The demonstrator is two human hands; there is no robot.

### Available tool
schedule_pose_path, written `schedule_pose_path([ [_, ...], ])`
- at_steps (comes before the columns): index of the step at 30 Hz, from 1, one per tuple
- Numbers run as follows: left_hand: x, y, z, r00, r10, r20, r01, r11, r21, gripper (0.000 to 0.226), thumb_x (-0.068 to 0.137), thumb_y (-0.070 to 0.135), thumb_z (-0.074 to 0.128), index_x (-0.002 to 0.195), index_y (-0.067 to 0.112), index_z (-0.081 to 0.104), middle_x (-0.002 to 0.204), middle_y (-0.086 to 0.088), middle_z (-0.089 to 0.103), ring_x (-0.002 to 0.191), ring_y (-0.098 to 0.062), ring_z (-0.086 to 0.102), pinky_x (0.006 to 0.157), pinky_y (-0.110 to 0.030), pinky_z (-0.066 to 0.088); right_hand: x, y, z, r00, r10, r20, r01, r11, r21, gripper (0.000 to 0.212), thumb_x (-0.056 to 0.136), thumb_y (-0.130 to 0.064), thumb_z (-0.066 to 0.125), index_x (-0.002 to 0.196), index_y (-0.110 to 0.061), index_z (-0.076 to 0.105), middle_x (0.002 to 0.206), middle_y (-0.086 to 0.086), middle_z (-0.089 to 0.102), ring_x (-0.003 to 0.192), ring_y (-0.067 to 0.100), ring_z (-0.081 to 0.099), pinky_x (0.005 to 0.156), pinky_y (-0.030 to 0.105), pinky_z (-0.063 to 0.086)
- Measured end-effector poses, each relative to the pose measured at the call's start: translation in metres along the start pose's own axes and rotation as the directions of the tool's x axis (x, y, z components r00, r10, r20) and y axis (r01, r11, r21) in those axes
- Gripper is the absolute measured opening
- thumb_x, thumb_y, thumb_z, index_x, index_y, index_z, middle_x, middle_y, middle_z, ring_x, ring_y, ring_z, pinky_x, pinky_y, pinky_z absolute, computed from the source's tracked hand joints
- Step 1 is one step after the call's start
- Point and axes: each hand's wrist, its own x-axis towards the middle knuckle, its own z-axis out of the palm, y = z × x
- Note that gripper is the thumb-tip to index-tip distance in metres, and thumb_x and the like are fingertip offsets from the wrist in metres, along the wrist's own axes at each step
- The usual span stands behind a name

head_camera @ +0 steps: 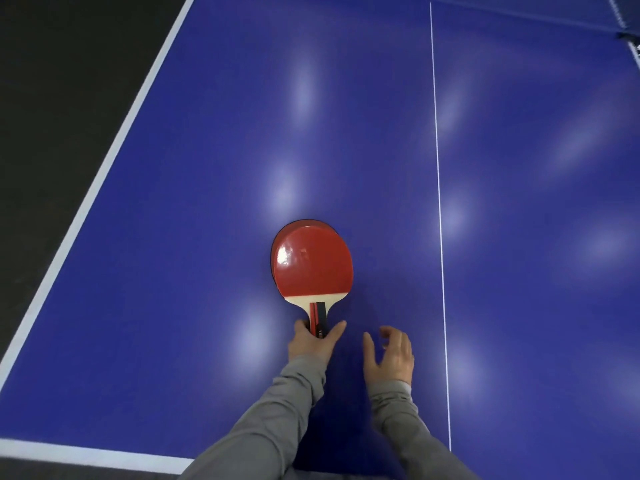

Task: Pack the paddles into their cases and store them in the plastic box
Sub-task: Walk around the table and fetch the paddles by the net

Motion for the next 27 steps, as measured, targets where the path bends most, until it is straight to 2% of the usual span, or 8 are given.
schedule_pose_path([
  [2,-0.002,0.002,0.005,0.996,0.005,-0.087,0.002,0.998,0.069,0.055,0.072,0.047,0.073,0.109,0.016,0.046,0.082,0.006,0.053,0.082,-0.022,0.055,0.073,-0.029,0.044,0.004,0.012,-0.01,1.0,0.021,-0.015,-0.021,1.0,-0.012,0.028,0.081,-0.016,0.069,0.1,0.002,0.06,0.096,0.014,0.062,0.088,0.033,0.06,0.079,0.048,0.049],
  [6,-0.002,0.003,0.011,0.975,0.032,-0.22,0.001,0.989,0.146,0.046,0.077,0.032,0.07,0.11,0.01,0.046,0.096,-0.009,0.062,0.091,-0.033,0.061,0.078,-0.037,0.051,0.007,0.034,-0.027,0.998,0.06,-0.037,-0.061,0.998,-0.021,0.025,0.08,-0.012,0.07,0.097,0.004,0.061,0.093,0.016,0.062,0.085,0.036,0.059,0.076,0.048,0.049],
  [9,0.001,0.001,0.013,0.958,0.056,-0.282,0.0,0.981,0.194,0.032,0.079,0.019,0.062,0.106,0.009,0.049,0.088,-0.011,0.061,0.083,-0.033,0.058,0.071,-0.033,0.046,0.006,0.046,-0.036,0.997,0.071,-0.023,-0.071,0.997,-0.019,0.024,0.081,-0.012,0.069,0.097,0.004,0.061,0.094,0.017,0.061,0.085,0.036,0.059,0.076,0.048,0.049],
  [13,0.004,-0.002,0.013,0.947,0.108,-0.302,-0.023,0.962,0.273,0.023,0.078,0.019,0.06,0.098,0.011,0.051,0.074,-0.006,0.05,0.072,-0.031,0.049,0.065,-0.029,0.038,0.007,0.059,-0.044,0.998,0.062,0.015,-0.061,0.997,-0.036,0.024,0.082,-0.012,0.068,0.098,0.004,0.062,0.095,0.018,0.061,0.088,0.037,0.059,0.08,0.046,0.049],
  [20,0.0,-0.008,0.01,0.928,0.124,-0.351,-0.038,0.969,0.242,0.017,0.078,0.02,0.062,0.087,0.016,0.048,0.074,-0.006,0.054,0.072,-0.03,0.052,0.067,-0.029,0.041,0.009,0.076,-0.057,0.995,0.028,0.099,-0.023,0.998,-0.053,0.026,0.084,-0.014,0.065,0.105,0.001,0.06,0.102,0.016,0.061,0.097,0.034,0.058,0.085,0.044,0.046],
  [24,-0.019,-0.027,0.013,0.928,0.133,-0.349,-0.058,0.974,0.219,0.017,0.08,0.021,0.062,0.088,0.019,0.047,0.065,-0.001,0.052,0.063,-0.026,0.054,0.06,-0.027,0.042,0.009,0.088,-0.064,0.981,-0.017,0.196,0.041,0.992,-0.119,0.037,0.087,-0.022,0.06,0.12,-0.005,0.055,0.118,0.01,0.058,0.113,0.029,0.052,0.094,0.04,0.039],
  [27,-0.034,-0.038,0.017,0.927,0.149,-0.345,-0.082,0.976,0.201,0.017,0.081,0.022,0.062,0.089,0.02,0.048,0.067,0.0,0.054,0.061,-0.022,0.055,0.055,-0.024,0.041,0.005,0.097,-0.068,0.963,-0.064,0.263,0.115,0.976,-0.184,0.045,0.09,-0.028,0.056,0.13,-0.009,0.048,0.131,0.005,0.052,0.124,0.025,0.045,0.098,0.037,0.034],
])
